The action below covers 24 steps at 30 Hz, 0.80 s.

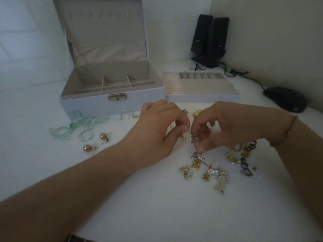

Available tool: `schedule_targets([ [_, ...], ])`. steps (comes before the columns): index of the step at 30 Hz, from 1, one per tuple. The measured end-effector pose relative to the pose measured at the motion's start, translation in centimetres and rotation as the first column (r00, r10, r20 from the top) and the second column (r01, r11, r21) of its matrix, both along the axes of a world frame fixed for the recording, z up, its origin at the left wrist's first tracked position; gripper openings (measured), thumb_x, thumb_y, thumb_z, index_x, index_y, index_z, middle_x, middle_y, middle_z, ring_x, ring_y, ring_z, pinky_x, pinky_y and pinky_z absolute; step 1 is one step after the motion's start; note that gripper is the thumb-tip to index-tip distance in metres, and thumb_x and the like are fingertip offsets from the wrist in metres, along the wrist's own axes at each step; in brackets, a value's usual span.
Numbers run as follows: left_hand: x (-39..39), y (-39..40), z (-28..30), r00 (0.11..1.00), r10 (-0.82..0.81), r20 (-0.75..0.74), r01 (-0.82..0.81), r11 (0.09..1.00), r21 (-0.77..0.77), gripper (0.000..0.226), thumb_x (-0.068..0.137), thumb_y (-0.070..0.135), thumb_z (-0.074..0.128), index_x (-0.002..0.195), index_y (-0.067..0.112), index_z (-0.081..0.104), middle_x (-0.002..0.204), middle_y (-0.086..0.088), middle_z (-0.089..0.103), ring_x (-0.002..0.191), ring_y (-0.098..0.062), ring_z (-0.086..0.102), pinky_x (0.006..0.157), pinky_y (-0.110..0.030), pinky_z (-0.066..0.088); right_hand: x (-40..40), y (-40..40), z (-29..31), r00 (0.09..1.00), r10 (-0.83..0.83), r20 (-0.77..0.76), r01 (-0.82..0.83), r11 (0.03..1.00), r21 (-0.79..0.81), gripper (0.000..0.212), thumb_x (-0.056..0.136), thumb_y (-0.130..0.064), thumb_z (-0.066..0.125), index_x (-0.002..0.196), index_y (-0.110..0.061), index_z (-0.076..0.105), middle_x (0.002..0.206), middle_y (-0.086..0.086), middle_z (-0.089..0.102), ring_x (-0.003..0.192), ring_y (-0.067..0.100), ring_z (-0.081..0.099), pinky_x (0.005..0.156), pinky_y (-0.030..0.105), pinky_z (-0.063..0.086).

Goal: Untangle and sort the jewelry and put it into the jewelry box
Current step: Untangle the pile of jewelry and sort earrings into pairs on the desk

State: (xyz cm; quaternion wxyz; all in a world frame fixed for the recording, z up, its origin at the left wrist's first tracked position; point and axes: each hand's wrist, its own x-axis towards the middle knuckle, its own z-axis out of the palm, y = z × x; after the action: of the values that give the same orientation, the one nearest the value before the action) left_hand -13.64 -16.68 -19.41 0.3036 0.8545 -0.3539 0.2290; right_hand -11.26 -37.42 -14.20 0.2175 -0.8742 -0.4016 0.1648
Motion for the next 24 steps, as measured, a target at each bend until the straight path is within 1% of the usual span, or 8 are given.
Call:
schedule_targets([
  [3,0.1,0.1,-0.1,1.0,0.015,-0.002,-0.015,1.0,0.008,0.008,0.088,0.018,0.06,0.086,0.026,0.059,0.085,0.015,0.058,0.085,-0.004,0.046,0.088,-0.029,0.032,0.0,0.0,0.0,1.0,0.027,0.015,-0.027,1.0,-0.005,0.021,0.075,-0.049,0.067,0.084,-0.031,0.073,0.075,-0.009,0.067,0.075,0.012,0.064,0.077,0.031,0.051],
  [8,0.1,0.2,-0.1,1.0,0.018,-0.009,-0.018,0.999,0.051,0.007,0.087,0.02,0.057,0.085,0.026,0.06,0.083,0.014,0.058,0.086,-0.009,0.049,0.088,-0.035,0.033,0.2,-0.4,0.2,0.999,0.031,0.023,-0.031,0.999,0.011,0.021,0.075,-0.049,0.066,0.083,-0.031,0.073,0.075,-0.01,0.066,0.077,0.014,0.063,0.078,0.033,0.05],
  [12,0.1,0.2,-0.2,1.0,0.004,-0.016,-0.002,0.997,0.078,0.008,0.087,0.021,0.058,0.085,0.028,0.06,0.083,0.016,0.056,0.086,-0.01,0.048,0.087,-0.034,0.033,0.0,-0.5,0.5,0.999,0.03,0.037,-0.032,0.998,0.06,0.016,0.079,-0.042,0.066,0.084,-0.029,0.073,0.073,-0.012,0.066,0.074,0.011,0.062,0.075,0.023,0.048],
  [13,0.1,0.2,-0.2,1.0,0.003,-0.016,-0.001,0.997,0.08,0.008,0.087,0.02,0.058,0.085,0.028,0.06,0.082,0.016,0.056,0.086,-0.009,0.048,0.087,-0.034,0.033,0.0,-0.5,0.6,0.999,0.027,0.045,-0.031,0.996,0.079,0.016,0.079,-0.041,0.065,0.085,-0.028,0.073,0.072,-0.012,0.066,0.073,0.011,0.062,0.074,0.023,0.047],
  [16,0.1,0.1,-0.1,1.0,0.003,-0.019,-0.002,0.997,0.077,0.007,0.087,0.023,0.056,0.085,0.029,0.059,0.082,0.016,0.056,0.086,-0.009,0.048,0.087,-0.033,0.032,0.1,-0.6,0.7,0.998,0.033,0.053,-0.038,0.995,0.096,0.019,0.082,-0.044,0.064,0.084,-0.027,0.072,0.075,-0.009,0.067,0.074,0.014,0.061,0.075,0.03,0.046],
  [18,0.1,0.2,-0.1,1.0,0.002,-0.029,0.0,0.998,0.065,0.006,0.088,0.025,0.055,0.085,0.028,0.06,0.082,0.015,0.057,0.086,-0.009,0.049,0.088,-0.034,0.033,0.1,-1.0,0.9,0.997,0.051,0.053,-0.056,0.994,0.089,0.02,0.081,-0.046,0.062,0.082,-0.027,0.071,0.077,-0.007,0.067,0.075,0.016,0.061,0.075,0.032,0.047],
  [22,0.0,0.2,0.0,0.998,-0.023,-0.059,0.025,0.999,0.046,0.005,0.089,0.03,0.054,0.085,0.031,0.057,0.083,0.014,0.06,0.087,-0.009,0.051,0.088,-0.035,0.034,0.3,-1.9,1.5,0.998,0.059,0.011,-0.059,0.998,0.023,0.017,0.08,-0.043,0.06,0.073,-0.029,0.066,0.076,-0.006,0.067,0.072,0.015,0.062,0.075,0.032,0.049],
  [24,-0.1,0.1,0.1,0.997,-0.04,-0.071,0.043,0.998,0.034,0.005,0.089,0.03,0.053,0.085,0.033,0.056,0.083,0.013,0.06,0.087,-0.009,0.052,0.086,-0.035,0.035,0.5,-2.4,1.4,0.999,0.052,-0.01,-0.052,0.999,0.001,0.019,0.079,-0.044,0.059,0.07,-0.029,0.065,0.074,-0.007,0.066,0.069,0.016,0.062,0.074,0.036,0.05],
])
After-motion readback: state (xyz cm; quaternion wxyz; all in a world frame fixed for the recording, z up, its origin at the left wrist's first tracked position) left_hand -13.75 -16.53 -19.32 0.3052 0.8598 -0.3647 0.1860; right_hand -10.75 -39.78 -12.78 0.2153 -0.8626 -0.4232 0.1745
